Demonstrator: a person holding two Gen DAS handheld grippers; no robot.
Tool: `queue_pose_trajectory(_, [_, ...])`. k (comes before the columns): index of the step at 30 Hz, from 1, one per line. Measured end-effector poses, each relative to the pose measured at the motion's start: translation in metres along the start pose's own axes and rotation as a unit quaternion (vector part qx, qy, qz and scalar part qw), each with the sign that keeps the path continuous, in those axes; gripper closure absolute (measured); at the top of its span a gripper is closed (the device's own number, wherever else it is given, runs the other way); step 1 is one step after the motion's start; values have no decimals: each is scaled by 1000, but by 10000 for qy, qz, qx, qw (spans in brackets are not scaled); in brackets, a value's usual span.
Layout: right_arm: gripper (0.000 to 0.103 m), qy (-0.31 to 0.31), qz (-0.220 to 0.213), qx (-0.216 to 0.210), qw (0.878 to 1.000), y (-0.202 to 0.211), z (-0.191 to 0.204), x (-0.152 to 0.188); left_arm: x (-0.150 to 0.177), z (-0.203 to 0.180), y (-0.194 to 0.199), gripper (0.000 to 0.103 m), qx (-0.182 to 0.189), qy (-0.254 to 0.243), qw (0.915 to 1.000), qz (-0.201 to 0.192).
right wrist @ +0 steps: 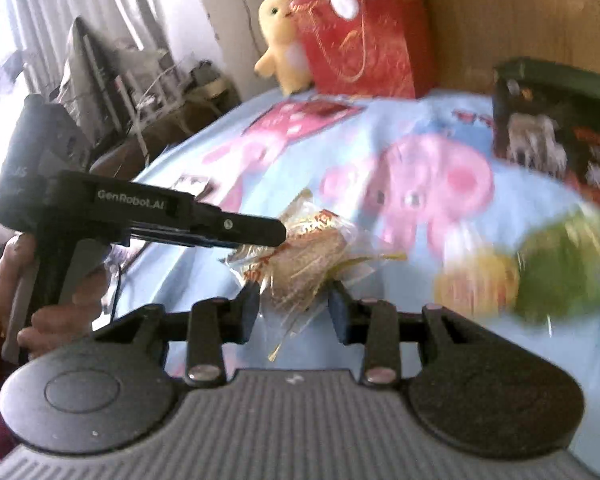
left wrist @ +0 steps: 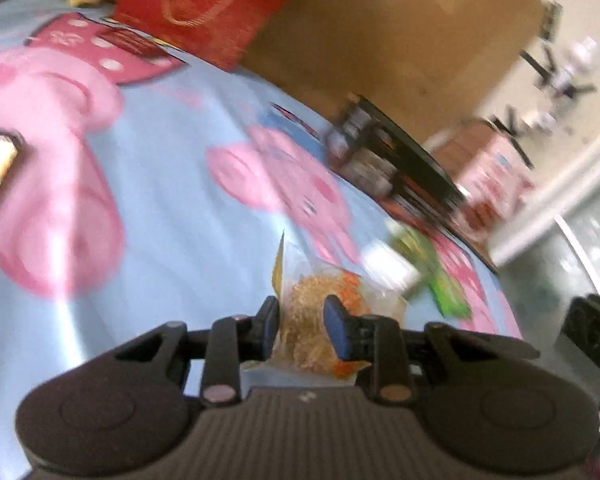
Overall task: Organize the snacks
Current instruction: 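Grasp the round cookie in the clear bag with the left tool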
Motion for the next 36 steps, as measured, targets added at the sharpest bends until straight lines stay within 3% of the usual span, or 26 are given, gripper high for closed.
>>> queue_pose_trajectory(5, [60, -529, -145, 466, 9974, 58, -25, 45, 31, -49, -40, 74, 514, -584, 9951, 608])
queue_pose_trajectory(9, [57, -1093, -429, 1116, 9868, 93, -55, 74, 51, -92, -85, 71, 828, -1226, 9832, 1073])
queue_pose_trajectory(14, [55, -1492, -818, 1513, 9737, 116, -74, 96, 62, -108, -100, 71, 912, -1323, 9787, 1274])
queue_pose_trajectory(15, [46, -1515, -886, 1494, 9731, 121, -77, 101, 62, -107, -98, 71, 929, -1218, 9796, 1303])
queue_pose_trajectory(18, [34, -1063, -1068, 1685, 9741, 124, -68, 107, 59, -102, -83, 65, 928, -1067, 9830, 1167])
queue_pose_trajectory(21, [28, -449, -1093, 1844, 9757, 124, -63, 114, 50, -103, -81, 61, 883, -1028, 9850, 1070])
queue_pose_trajectory(28, [29, -41, -967, 1970, 9756, 114, -65, 121, 55, -113, -113, 61, 799, -1258, 9768, 1536])
queue_pose_trajectory(31, [43, 256, -1047, 2081, 9722, 111, -55, 120, 58, -122, -115, 62, 789, -1540, 9739, 1469])
queue_pose_trajectory(36, [46, 293, -1389, 1961, 9703, 114, -54, 99, 31, -134, -100, 64, 800, -1651, 9766, 1124])
Point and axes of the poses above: each gripper's, at about its wrist camera, not at the fingertips, and y roughly against the way its jaws point, z to its left, x to its underside, the point moved 3 cm from there along -y, roughly the way its jaws point, and after that the axes turned 11 degrees about x, right-handed, at the moved point
